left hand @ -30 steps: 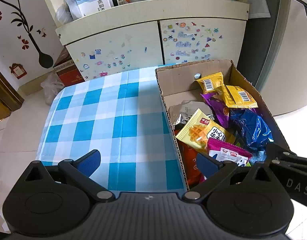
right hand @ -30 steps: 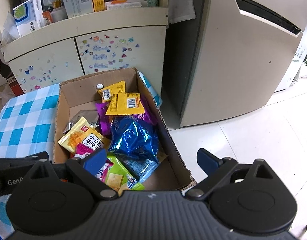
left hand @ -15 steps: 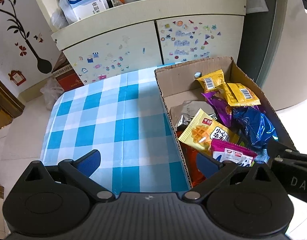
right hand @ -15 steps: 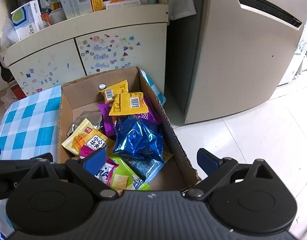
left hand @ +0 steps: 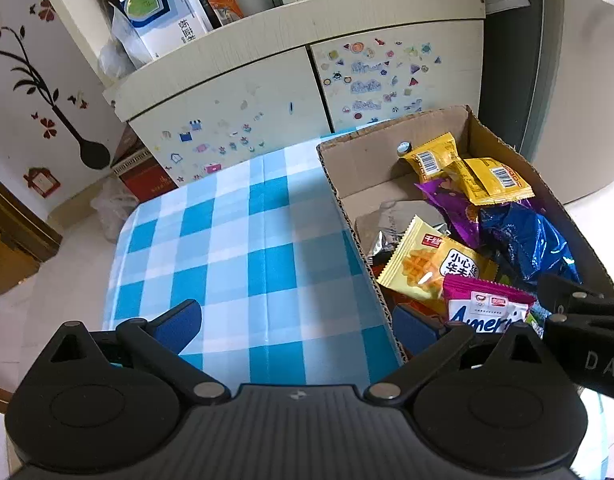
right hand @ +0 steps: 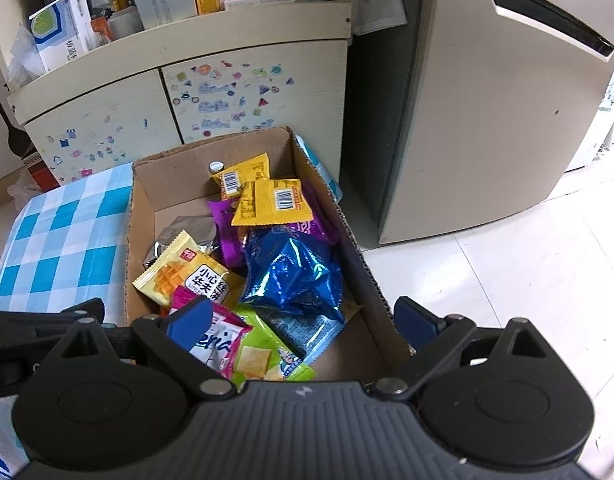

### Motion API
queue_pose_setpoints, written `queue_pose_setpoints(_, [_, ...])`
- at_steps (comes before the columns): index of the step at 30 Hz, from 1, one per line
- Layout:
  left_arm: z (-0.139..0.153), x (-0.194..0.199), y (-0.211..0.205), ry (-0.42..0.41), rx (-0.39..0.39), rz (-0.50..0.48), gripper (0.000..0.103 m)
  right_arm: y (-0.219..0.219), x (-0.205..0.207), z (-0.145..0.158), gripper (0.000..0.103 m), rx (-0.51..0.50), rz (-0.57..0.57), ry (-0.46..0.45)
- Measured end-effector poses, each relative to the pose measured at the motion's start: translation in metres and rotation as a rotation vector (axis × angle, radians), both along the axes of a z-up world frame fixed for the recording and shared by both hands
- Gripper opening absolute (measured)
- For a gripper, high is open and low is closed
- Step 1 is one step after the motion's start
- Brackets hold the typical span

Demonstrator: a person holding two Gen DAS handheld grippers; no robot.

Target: Organize snacks

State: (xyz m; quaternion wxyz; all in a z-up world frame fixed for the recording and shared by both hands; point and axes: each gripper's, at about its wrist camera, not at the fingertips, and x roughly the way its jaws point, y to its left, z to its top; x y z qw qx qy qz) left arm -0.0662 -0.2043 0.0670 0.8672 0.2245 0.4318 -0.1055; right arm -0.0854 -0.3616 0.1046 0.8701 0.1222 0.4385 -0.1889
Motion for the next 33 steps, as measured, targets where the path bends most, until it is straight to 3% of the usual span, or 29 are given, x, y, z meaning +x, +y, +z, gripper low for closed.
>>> queue_pose_setpoints(14, [0.001,-0.006,0.008,-0.025,0.049,-0.046,0.103,0.01,-0.003,-0.002,0.097,-0.007,0.031,-0.017])
queue_pose_setpoints(33, [0.002,-0.02,0.051,-0.008,0.021,-0.106,0.103,0.042,-0.023,0.0,0.097,-0.018,0.076,-0.101])
